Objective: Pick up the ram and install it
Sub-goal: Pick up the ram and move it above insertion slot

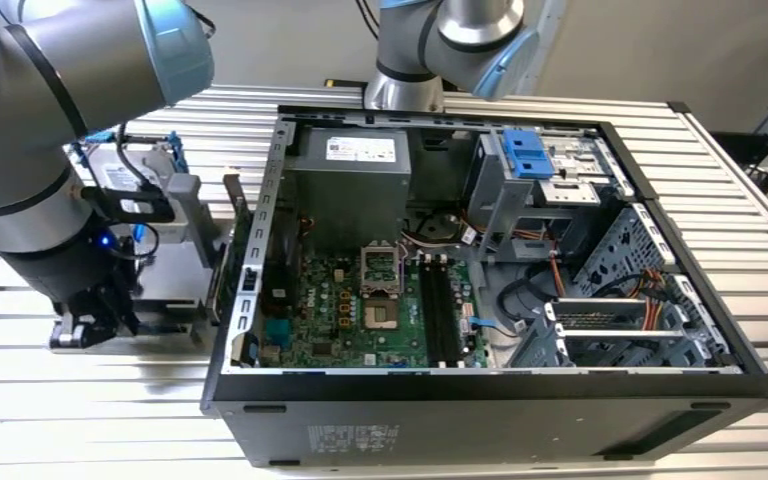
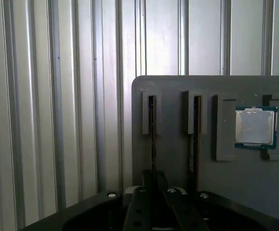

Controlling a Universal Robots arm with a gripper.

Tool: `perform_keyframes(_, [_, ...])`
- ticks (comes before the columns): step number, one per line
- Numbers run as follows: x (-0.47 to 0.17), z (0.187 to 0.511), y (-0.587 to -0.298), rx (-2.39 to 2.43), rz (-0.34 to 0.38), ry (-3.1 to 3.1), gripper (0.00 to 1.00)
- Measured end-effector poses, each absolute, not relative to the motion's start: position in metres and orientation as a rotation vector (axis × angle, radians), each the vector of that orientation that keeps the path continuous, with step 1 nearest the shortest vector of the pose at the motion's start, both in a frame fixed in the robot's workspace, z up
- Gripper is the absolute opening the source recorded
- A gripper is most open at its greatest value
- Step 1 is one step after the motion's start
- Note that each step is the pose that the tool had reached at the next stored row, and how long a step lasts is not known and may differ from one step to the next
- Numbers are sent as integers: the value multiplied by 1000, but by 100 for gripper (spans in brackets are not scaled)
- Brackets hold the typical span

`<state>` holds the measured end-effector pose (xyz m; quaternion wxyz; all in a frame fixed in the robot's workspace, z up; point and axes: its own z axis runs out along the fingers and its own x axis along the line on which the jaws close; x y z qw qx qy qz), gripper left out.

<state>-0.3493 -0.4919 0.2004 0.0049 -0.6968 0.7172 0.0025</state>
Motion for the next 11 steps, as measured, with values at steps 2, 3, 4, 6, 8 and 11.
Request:
perform_keyframes(2, [-349, 204, -492, -2182, 8, 2246, 0])
perform_keyframes(3, [-349, 206, -492, -2182, 8, 2246, 0])
perform_keyframes(4, [-349, 207, -492, -2182, 8, 2246, 0])
perform_keyframes(6, [-349, 210, -492, -2182, 8, 2246, 0])
perform_keyframes(8, [-350, 213, -492, -2182, 8, 2246, 0])
perform_keyframes(11, [-350, 219, -492, -2182, 8, 2247, 0])
